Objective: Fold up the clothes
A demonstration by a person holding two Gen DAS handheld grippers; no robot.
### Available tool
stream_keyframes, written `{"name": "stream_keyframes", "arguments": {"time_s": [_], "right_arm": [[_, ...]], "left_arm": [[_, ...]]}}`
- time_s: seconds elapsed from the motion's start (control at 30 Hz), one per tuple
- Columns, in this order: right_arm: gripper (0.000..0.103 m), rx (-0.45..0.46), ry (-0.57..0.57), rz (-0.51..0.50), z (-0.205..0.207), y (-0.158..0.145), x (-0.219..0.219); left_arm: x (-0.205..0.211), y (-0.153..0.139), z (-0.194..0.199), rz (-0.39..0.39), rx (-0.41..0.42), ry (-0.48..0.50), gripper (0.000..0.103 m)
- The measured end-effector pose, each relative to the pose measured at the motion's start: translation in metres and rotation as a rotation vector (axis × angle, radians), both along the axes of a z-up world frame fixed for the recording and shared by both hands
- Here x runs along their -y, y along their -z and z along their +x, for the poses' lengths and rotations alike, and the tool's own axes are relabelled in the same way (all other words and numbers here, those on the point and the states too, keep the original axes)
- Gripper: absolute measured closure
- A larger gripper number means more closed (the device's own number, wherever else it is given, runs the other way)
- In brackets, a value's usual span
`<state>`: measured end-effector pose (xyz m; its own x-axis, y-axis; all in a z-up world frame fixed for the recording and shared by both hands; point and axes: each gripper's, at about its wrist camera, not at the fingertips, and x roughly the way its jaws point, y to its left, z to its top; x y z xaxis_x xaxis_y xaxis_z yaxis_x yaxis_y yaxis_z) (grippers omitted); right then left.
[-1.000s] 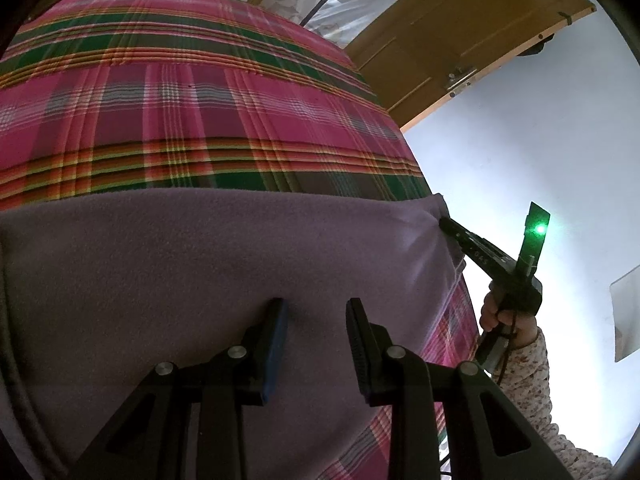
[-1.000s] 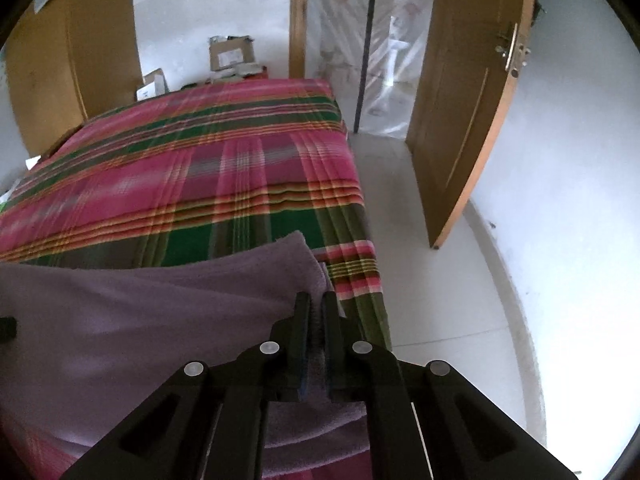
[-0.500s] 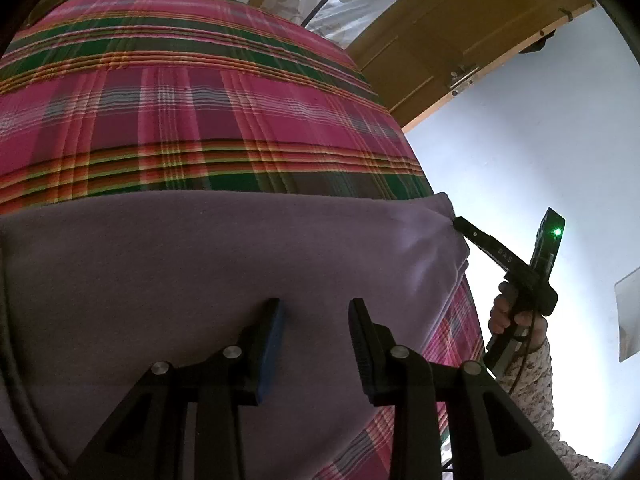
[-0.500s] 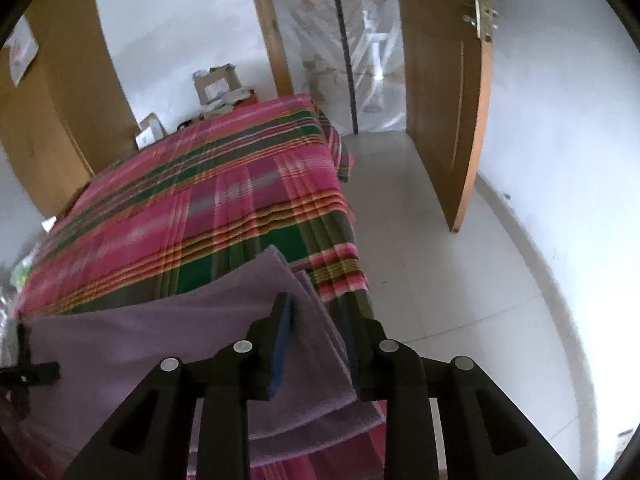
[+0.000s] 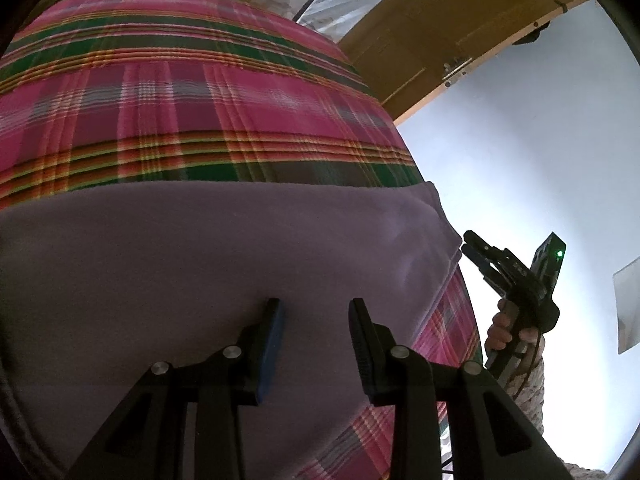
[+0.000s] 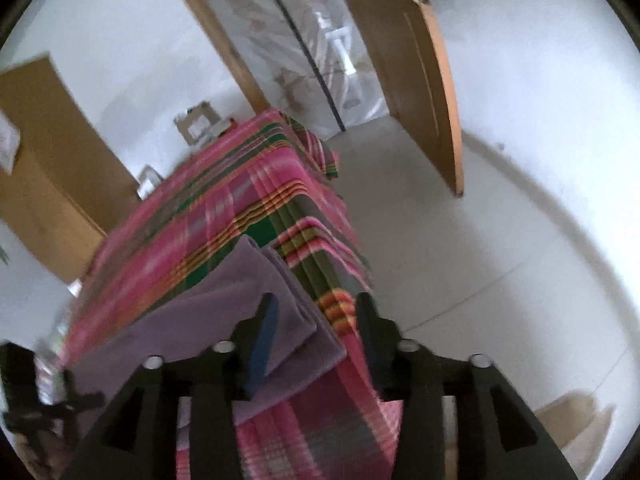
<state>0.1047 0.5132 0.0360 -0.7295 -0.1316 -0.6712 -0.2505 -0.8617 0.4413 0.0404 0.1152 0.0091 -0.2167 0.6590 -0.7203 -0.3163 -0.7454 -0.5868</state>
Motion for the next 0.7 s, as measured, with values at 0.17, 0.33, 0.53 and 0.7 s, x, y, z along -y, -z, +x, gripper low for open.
{"name": "stream_keyframes", "arguments": {"time_s": [0.17, 0.33, 0.53, 0.7], "right_arm": [[0.053, 0.019, -0.005, -0.046, 0.005, 0.009, 0.001], [0.052, 0.028, 0.025, -0.008, 0.005, 0.010, 0.010], [0.057, 0.022, 0.027, 0.107, 0.008, 0.004, 0.027], [0.060, 0.016, 0.021, 0.154, 0.011, 0.000, 0.036]], "left_arm": [[-0.002, 0.000, 0.002, 0.001, 0.001, 0.007, 0.069], [-0.004, 0.000, 0.004, -0.002, 0.000, 0.012, 0.069], [-0.003, 0.000, 0.005, 0.001, -0.001, 0.015, 0.069], [-0.003, 0.000, 0.005, 0.001, -0.005, 0.016, 0.069]]}}
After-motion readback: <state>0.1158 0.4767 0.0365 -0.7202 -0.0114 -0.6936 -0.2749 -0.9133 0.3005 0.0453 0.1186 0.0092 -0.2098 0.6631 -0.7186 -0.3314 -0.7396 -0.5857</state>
